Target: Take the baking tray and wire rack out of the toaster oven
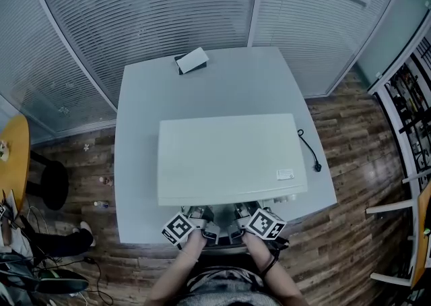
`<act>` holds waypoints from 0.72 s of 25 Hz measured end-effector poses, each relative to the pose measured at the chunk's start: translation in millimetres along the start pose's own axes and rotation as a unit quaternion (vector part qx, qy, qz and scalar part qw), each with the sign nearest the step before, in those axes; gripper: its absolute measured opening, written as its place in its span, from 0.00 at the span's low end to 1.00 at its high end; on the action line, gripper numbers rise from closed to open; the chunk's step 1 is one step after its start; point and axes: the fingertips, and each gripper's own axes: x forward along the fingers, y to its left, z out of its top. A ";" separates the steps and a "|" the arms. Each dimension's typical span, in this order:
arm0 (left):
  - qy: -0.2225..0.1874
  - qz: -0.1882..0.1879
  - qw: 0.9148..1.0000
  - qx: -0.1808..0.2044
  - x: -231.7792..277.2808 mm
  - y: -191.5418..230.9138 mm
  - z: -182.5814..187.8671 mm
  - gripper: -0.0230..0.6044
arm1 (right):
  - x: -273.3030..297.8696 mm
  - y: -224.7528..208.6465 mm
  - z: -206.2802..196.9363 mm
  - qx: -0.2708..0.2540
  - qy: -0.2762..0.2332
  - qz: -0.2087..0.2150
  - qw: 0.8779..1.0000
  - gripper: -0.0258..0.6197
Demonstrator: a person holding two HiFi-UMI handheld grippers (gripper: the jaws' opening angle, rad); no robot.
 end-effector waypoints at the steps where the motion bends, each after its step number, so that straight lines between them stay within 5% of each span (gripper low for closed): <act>1: 0.000 0.000 1.000 -0.001 -1.4 -0.2 -0.5 0.24 | -1.0 1.1 -0.6 -0.002 0.001 -0.001 1.000 0.30; 18: 0.006 0.000 1.000 0.008 -29.8 -2.3 -16.6 0.24 | -41.5 -9.3 10.5 0.019 -0.024 -0.019 0.999 0.27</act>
